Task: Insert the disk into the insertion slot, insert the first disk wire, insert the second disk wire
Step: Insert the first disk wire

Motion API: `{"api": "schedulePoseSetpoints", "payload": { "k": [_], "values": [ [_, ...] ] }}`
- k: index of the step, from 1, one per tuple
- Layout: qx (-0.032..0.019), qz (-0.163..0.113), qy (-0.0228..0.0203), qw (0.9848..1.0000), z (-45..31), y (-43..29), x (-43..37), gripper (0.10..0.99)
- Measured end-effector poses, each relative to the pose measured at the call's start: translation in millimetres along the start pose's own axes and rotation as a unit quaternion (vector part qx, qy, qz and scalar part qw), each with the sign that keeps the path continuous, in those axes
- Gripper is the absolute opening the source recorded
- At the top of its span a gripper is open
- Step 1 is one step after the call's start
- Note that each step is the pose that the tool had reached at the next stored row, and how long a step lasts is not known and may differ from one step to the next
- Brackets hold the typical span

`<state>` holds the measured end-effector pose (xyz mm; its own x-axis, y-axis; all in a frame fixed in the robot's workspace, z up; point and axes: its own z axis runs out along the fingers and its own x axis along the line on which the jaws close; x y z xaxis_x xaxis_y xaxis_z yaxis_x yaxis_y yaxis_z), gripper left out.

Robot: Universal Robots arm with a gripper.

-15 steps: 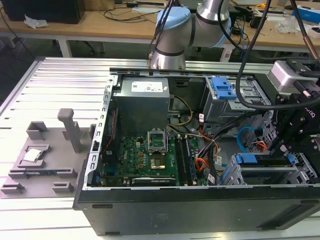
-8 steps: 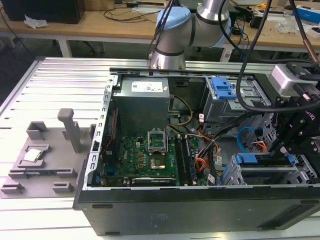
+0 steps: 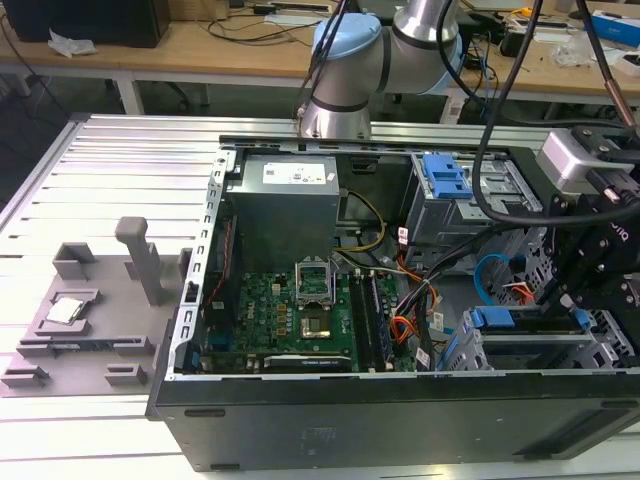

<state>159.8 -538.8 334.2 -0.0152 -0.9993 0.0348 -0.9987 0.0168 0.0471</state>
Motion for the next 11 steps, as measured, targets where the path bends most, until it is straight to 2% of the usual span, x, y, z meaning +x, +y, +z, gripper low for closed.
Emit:
{"api": "schedulePoseSetpoints", "payload": {
  "k": [1, 2, 3, 7, 11],
  "values": [
    [0.0, 0.0, -0.0012, 1.0, 1.4, -0.1, 0.0, 0.176],
    [-0.0001, 0.0, -0.0007, 1.0, 1.2, -0.1, 0.0, 0.176],
    [-0.0001, 0.0, 0.0004, 1.0, 0.4, 0.0, 0.1, 0.239],
    [0.0, 0.0, 0.0004, 1.0, -3.5, 0.2, 0.2, 0.239],
    [-0.0001, 0.0, 0.0003, 1.0, -19.7, 1.0, 0.4, 0.239]
  ]
}}
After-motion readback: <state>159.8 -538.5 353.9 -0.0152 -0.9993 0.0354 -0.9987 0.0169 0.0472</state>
